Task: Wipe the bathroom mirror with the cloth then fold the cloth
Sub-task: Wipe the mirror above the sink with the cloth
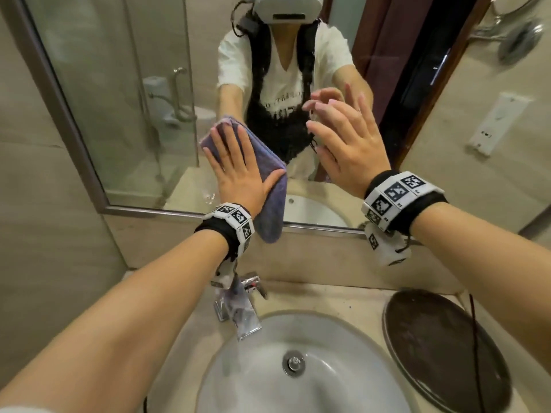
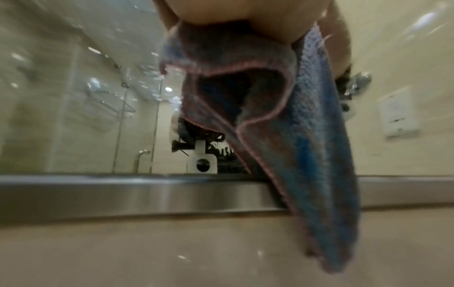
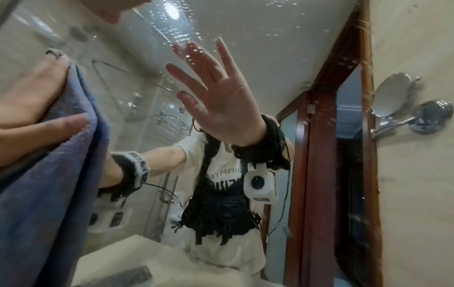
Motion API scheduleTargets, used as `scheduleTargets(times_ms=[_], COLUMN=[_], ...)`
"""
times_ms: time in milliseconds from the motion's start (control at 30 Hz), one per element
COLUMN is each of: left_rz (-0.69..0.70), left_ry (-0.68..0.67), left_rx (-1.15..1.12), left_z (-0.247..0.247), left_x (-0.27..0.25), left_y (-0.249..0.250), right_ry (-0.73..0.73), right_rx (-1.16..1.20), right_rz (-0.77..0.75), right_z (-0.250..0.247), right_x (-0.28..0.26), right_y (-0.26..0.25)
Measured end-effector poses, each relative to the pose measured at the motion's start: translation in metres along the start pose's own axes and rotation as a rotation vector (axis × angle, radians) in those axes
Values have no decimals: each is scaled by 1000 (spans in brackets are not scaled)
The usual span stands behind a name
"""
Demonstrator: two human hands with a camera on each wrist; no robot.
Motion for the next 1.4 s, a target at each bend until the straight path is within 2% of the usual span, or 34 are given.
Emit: scheduleTargets(times_ms=[167, 300, 367, 433, 467, 567, 667, 767, 833, 900, 1000, 1067, 1167, 1233, 1267, 1300, 1400], left_rz=[-236, -661, -816, -880, -866, -645, -307, 113, 281, 332, 308, 231, 28, -26, 27, 151, 707], left_ry=[40, 27, 49, 33, 1, -53, -49, -48, -31, 8, 38, 46, 86, 110, 118, 120, 50], left_rx=[-82, -267, -355, -332, -309, -253, -177, -121, -81, -62, -61, -55, -56, -79, -81, -73, 0], left_z=[24, 43, 47, 48, 49, 45, 36, 26, 12, -3, -19, -22, -28, -34, -35, -35, -20], left_x=[-26, -59, -65, -69, -71, -77, -67, -37, -12, 9, 28, 31, 31, 36, 40, 42, 34], left_y=[40, 65, 80, 94, 101, 142, 204, 253, 272, 285, 292, 289, 292, 305, 315, 327, 357], right_ry=[-11, -22, -24, -14, 0, 23, 43, 2, -21, -42, -65, -76, -93, -83, -68, -45, 48], right_rx=[-65, -42, -28, 1, 24, 93, 92, 33, -14, -59, -87, -100, -122, -123, -122, -124, -139], right_rz=[12, 30, 9, 28, 44, 43, 38, 165, 297, 401, 453, 439, 401, 382, 380, 385, 510], right_z=[-30, -45, -51, -56, -58, -64, -79, -102, -117, -130, -145, -153, -161, -166, -169, -172, -183], right_x=[-46, -80, -95, -107, -111, -116, -113, -121, -134, -148, -160, -166, -170, -168, -166, -163, -155], right_y=[27, 56, 67, 71, 72, 73, 91, 126, 150, 172, 193, 202, 212, 218, 221, 225, 240])
Point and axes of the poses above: each hand's wrist, its own x-axis towards the middle knuckle, its own z-axis out of the palm, y = z × x, the point moved 3 cm from there along x, towards the middle knuckle, and after that the axes turned 9 degrees about y, right-handed, at the moved point
